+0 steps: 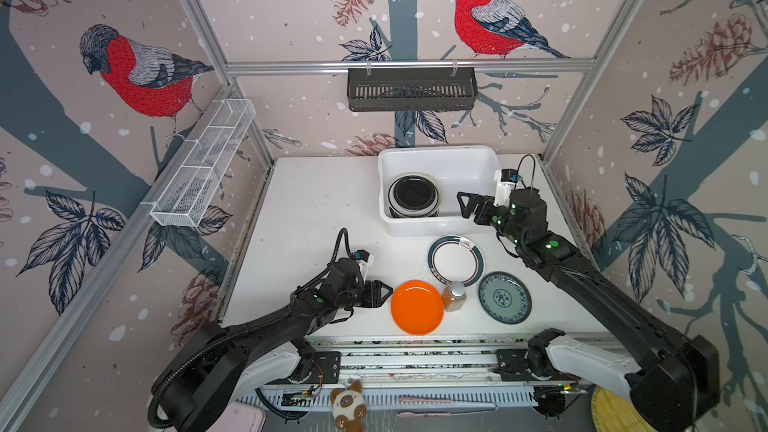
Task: Place the plates into the plastic bin on the countertop
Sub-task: 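Lower the left gripper onto the orange plate's edge nearest the robot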
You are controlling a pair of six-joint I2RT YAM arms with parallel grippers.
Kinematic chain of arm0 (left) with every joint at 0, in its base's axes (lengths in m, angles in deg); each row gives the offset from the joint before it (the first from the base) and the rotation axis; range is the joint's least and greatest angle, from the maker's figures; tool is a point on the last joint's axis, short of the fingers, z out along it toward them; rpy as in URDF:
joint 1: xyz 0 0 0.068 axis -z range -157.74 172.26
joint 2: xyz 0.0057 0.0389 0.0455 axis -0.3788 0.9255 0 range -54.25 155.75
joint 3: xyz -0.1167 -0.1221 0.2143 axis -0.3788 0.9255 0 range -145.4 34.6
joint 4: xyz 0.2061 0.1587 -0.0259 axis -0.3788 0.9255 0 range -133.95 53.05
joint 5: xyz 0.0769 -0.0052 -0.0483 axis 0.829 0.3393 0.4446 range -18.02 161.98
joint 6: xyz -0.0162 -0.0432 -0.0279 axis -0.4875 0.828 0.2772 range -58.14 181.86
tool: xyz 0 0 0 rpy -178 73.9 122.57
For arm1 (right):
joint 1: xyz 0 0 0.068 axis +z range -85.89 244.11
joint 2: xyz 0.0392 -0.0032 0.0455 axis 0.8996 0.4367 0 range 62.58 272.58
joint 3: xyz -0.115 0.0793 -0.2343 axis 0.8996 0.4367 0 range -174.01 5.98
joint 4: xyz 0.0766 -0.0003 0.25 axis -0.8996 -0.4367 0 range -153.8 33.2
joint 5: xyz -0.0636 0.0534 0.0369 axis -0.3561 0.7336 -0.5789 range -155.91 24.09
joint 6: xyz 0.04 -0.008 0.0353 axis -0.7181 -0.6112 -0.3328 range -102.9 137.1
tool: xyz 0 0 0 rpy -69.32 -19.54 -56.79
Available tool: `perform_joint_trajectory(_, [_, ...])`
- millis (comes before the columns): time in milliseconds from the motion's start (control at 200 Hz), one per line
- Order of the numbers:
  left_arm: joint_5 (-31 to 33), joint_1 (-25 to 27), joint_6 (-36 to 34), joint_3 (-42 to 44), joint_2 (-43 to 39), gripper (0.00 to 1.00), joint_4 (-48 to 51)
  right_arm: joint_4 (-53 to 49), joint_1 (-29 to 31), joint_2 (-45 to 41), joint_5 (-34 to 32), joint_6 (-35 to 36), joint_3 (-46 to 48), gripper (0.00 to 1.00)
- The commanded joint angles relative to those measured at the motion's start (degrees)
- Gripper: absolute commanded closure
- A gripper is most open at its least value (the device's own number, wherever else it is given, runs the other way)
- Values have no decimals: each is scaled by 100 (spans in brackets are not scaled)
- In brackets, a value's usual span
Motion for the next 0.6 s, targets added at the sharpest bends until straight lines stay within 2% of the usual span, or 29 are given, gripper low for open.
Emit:
perform_joint_trajectory(0, [-72, 131, -91, -119, 224, 42, -392, 251, -11, -119, -57, -72, 50, 1])
perform_joint_trajectory(595, [-174, 355, -263, -757, 1727, 61, -165, 165, -194, -146, -131, -15, 117, 1])
